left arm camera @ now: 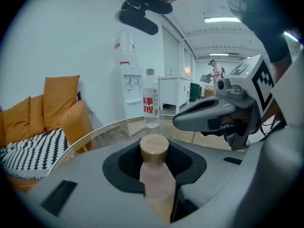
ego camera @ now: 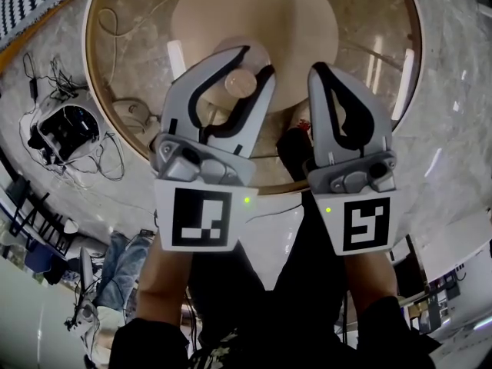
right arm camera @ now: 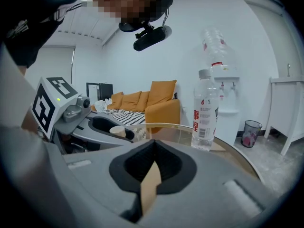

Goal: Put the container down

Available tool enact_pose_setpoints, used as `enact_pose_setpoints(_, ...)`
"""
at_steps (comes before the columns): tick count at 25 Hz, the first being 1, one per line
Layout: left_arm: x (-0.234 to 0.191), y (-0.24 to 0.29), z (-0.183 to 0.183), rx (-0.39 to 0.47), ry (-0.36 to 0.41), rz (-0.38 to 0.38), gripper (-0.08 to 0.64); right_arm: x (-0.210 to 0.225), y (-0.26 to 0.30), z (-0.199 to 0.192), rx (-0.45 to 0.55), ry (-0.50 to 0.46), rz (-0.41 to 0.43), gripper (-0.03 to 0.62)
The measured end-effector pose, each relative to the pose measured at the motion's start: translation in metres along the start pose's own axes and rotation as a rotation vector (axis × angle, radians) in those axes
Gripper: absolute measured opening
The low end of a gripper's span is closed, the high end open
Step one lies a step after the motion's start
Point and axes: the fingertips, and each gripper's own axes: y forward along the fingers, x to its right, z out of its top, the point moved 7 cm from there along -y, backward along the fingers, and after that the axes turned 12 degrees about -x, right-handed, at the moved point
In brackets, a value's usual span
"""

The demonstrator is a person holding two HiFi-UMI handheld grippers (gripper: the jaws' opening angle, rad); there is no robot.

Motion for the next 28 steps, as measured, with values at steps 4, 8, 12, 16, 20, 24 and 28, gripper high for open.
enact_pose_setpoints(4,0.001,0.005,-0.003,0.002,-0.003,-0.01,0.133,0.005,0.004,-0.003,-0.006,-0.002,-0.006,-0.005)
enact_pose_setpoints(8,0.001,0.006,-0.007,0.004,0.002,-0.022,0.133,0.004,0.008,-0.007,-0.012,-0.009,0.003,-0.005)
enact_pose_setpoints(12,0.0,0.007,-0.008,0.026,-0.018,-0.031,0.133,0.003,0.011,-0.01,-0.021,-0.015,0.009,-0.005)
enact_pose_setpoints(16,-0.004,0.006,-0.012,0.047,-0.021,-0.04,0.135,-0.003,0.015,-0.009,-0.023,-0.019,0.02,-0.005)
enact_pose_setpoints(20,-0.005,0.005,-0.011,0.067,-0.008,-0.039,0.143,-0.007,0.018,-0.01,-0.032,-0.018,0.027,-0.005)
enact_pose_setpoints(24,-0.006,0.005,-0.009,0.068,-0.013,-0.04,0.198,-0.008,0.016,-0.008,-0.032,-0.017,0.027,-0.005)
enact_pose_setpoints(28,-0.008,0.0,-0.008,0.069,-0.015,-0.042,0.206,-0.009,0.015,-0.005,-0.039,-0.019,0.028,-0.005)
